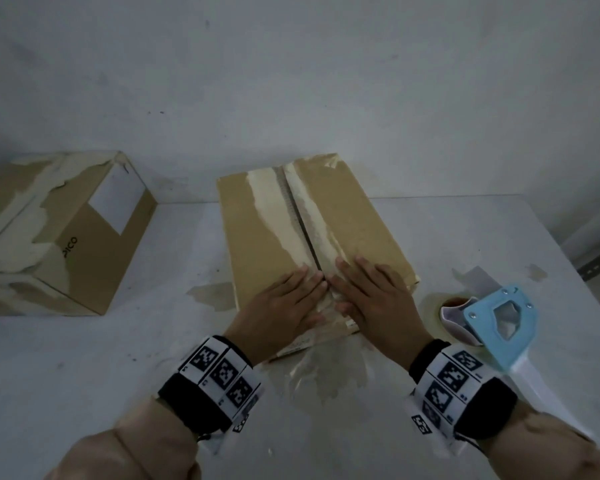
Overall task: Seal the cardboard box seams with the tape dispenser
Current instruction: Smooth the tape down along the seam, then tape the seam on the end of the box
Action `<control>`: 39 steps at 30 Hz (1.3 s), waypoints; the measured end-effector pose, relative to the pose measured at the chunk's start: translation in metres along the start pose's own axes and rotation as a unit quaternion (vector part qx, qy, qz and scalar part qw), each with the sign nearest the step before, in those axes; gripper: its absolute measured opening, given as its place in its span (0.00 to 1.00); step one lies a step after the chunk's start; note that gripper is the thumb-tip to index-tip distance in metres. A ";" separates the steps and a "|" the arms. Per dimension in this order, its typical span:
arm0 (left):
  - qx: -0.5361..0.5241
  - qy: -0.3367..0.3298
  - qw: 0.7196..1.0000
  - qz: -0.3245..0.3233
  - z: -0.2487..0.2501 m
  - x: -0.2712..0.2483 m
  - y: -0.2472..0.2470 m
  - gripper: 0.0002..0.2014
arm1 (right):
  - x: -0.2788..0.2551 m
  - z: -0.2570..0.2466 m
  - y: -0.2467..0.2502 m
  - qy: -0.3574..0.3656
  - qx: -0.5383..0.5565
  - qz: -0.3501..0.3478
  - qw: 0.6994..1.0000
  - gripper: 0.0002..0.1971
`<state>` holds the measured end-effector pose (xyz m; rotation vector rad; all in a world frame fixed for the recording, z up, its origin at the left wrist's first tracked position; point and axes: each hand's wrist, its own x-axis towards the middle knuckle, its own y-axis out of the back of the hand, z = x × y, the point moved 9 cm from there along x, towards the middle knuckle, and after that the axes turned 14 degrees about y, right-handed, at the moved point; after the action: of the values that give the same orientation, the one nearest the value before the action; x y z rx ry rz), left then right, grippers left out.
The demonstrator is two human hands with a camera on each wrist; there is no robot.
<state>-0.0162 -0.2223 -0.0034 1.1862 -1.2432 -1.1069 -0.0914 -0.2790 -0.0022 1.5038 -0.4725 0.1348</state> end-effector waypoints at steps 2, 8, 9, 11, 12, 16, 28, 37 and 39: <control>-0.001 -0.036 0.999 0.017 0.001 -0.005 0.004 0.28 | -0.003 -0.006 0.002 -0.012 -0.002 -0.002 1.000 0.26; -0.011 -0.035 0.997 0.062 -0.008 -0.018 0.018 0.21 | -0.006 -0.026 0.026 -0.050 -0.003 0.037 0.998 0.21; -0.010 0.005 0.998 0.060 -0.012 -0.020 0.018 0.21 | -0.005 -0.024 0.033 -0.065 0.012 0.049 0.997 0.21; -0.011 0.144 0.989 0.018 -0.028 -0.019 0.015 0.28 | -0.006 -0.012 0.041 -0.092 0.037 0.068 0.993 0.23; -0.015 0.219 0.976 -0.009 -0.037 -0.020 0.014 0.31 | -0.007 -0.003 0.041 -0.108 0.036 0.063 0.991 0.25; -0.035 0.341 0.935 -0.091 -0.050 -0.015 0.003 0.39 | -0.017 0.027 0.019 -0.203 0.049 -0.052 0.977 0.39; -0.014 0.225 0.972 -0.059 -0.064 0.028 -0.005 0.52 | -0.037 0.020 -0.009 -0.190 0.100 -0.162 0.963 0.44; -0.101 0.432 0.895 -0.046 -0.080 0.030 0.005 0.38 | -0.194 0.096 0.028 -0.470 0.072 -0.032 0.879 0.44; -0.083 0.454 0.886 -0.043 -0.081 0.030 0.002 0.37 | -0.221 0.098 0.015 -0.498 0.082 -0.065 0.861 0.50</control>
<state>0.0654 -0.2486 0.0036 1.3870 -0.3620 -0.5529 -0.3176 -0.3291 -0.0725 1.6921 -1.1971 -0.7735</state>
